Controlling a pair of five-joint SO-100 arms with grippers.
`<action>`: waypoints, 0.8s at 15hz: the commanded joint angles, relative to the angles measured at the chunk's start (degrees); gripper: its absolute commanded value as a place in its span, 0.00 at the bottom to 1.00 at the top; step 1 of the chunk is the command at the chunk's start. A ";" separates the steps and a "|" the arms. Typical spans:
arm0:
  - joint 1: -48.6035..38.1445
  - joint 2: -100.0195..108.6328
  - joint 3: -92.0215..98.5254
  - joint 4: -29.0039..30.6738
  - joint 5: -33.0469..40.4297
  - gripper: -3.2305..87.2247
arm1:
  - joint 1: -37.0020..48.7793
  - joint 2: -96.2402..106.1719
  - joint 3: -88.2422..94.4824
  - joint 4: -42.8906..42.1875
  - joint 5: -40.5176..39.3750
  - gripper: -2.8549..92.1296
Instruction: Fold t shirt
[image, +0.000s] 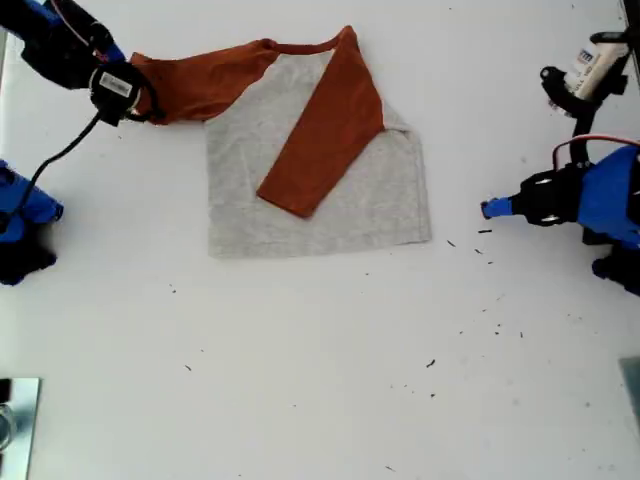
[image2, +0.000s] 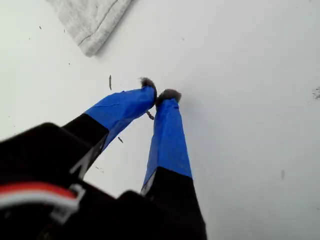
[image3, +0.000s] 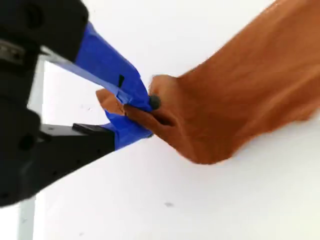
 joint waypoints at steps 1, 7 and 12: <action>18.46 -4.66 -16.96 2.11 -8.70 0.03 | 0.44 0.62 3.16 -0.18 0.00 0.07; 38.76 -31.73 -68.64 9.14 11.34 0.43 | 0.70 0.62 3.16 -0.18 0.70 0.07; 30.23 9.84 -15.47 -2.90 13.01 0.13 | 0.62 0.62 3.16 -0.18 0.79 0.07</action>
